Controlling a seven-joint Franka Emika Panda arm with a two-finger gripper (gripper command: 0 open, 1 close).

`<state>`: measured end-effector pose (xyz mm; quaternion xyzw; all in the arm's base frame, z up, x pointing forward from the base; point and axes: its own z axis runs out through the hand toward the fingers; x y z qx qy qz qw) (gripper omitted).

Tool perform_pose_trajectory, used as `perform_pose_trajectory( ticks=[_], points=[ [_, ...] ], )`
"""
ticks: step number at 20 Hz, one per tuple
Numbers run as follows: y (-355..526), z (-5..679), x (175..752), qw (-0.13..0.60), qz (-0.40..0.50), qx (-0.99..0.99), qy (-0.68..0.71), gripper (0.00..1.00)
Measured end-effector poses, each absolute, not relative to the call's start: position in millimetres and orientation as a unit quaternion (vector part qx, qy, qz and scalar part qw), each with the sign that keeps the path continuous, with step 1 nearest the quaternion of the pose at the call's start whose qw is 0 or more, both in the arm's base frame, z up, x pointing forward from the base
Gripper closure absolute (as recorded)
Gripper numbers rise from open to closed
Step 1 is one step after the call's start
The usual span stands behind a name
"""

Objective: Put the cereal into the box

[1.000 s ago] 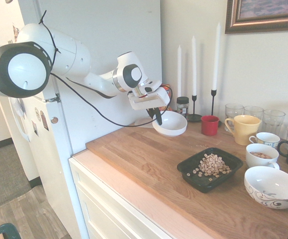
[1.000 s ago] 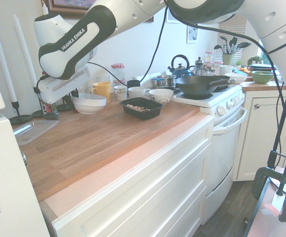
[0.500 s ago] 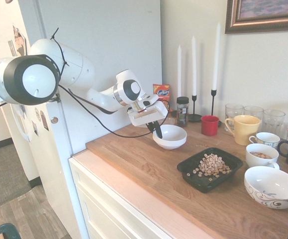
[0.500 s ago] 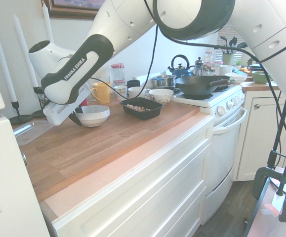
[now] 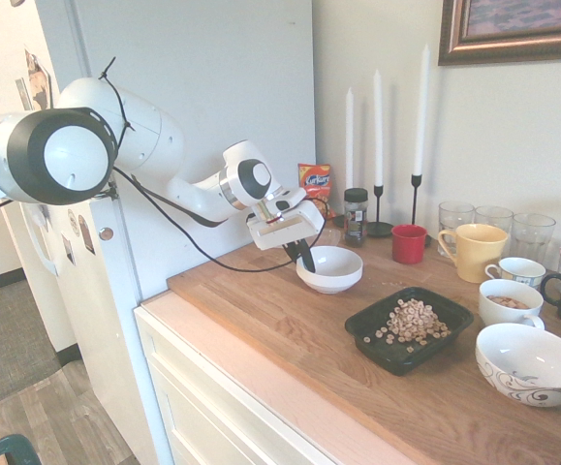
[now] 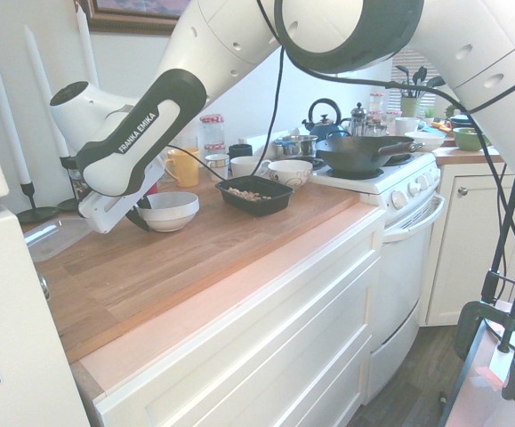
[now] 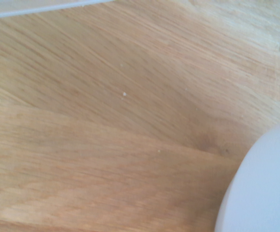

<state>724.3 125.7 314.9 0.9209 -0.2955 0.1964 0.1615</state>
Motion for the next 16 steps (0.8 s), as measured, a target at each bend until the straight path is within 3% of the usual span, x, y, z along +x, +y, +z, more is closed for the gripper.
perform_pose_trajectory(
  ticks=[10,13,16],
  points=[
    [126,324,714,0.146,0.205,0.92,-0.301,0.0],
    [123,349,715,0.124,0.216,0.916,-0.315,0.0],
    [118,382,713,0.052,0.186,0.92,-0.342,0.0]
  ],
)
